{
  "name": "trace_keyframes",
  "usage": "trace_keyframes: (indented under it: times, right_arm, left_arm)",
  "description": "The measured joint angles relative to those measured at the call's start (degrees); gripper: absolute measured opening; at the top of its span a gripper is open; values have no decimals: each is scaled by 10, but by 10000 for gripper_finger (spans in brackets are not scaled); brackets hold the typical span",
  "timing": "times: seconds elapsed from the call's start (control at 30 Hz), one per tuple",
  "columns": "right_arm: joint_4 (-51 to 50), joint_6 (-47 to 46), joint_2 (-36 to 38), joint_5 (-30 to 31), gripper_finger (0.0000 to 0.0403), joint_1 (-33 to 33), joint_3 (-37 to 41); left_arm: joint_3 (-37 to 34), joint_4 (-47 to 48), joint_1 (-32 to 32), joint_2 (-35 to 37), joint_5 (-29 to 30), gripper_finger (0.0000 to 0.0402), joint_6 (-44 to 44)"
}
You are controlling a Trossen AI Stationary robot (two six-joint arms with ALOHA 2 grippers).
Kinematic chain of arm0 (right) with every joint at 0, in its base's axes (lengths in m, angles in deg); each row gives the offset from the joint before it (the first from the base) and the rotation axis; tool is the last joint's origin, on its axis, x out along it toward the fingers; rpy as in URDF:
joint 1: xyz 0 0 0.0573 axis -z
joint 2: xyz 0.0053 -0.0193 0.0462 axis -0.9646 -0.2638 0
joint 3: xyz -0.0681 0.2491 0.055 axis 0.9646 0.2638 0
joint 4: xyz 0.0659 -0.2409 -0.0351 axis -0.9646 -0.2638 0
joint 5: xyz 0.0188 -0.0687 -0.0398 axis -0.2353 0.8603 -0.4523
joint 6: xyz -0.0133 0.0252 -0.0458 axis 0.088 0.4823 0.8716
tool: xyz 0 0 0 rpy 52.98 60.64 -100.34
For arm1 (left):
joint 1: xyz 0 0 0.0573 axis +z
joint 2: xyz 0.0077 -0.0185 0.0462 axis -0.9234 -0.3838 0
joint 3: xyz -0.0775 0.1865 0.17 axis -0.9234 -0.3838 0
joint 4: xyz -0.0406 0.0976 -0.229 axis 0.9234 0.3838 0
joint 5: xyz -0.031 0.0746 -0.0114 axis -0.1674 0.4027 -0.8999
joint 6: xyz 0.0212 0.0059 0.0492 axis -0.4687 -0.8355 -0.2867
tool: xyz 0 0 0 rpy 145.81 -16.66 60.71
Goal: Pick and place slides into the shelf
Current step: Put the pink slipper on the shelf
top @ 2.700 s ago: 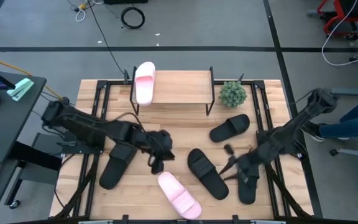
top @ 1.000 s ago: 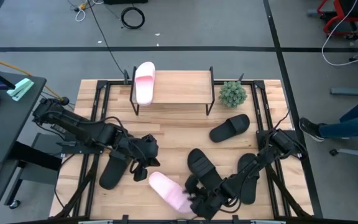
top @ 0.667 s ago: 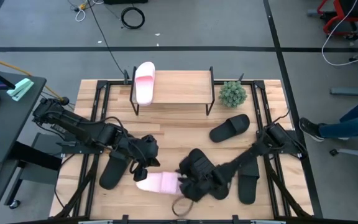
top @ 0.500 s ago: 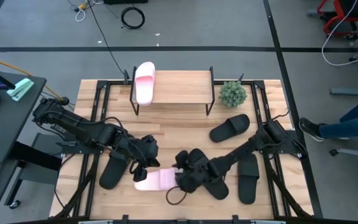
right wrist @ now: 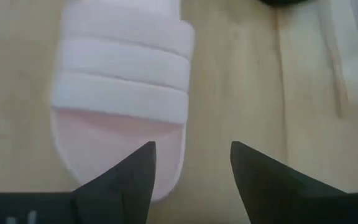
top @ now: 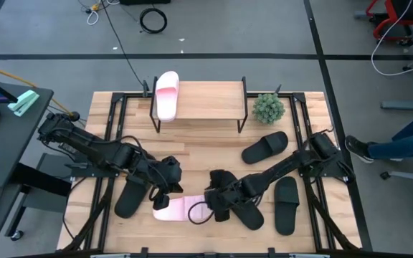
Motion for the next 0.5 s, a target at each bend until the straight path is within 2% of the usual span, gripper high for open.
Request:
trace_keyframes:
  times: [0.1,0.23,0.37,0.5]
  right_arm:
    - [-22,-90,34,-40,213,0,0]
    - [2,-197,61,-107,207,-2,0]
    - [33,-249,55,-176,198,-10,0]
    - [42,-313,26,-211,192,-14,0]
  left_arm:
    - [0,11,-5,-9,0,27,1]
    - [1,16,-16,-27,-1,29,34]
    - [0,25,-33,-58,0,25,56]
    - [0,39,-56,-95,-1,28,68]
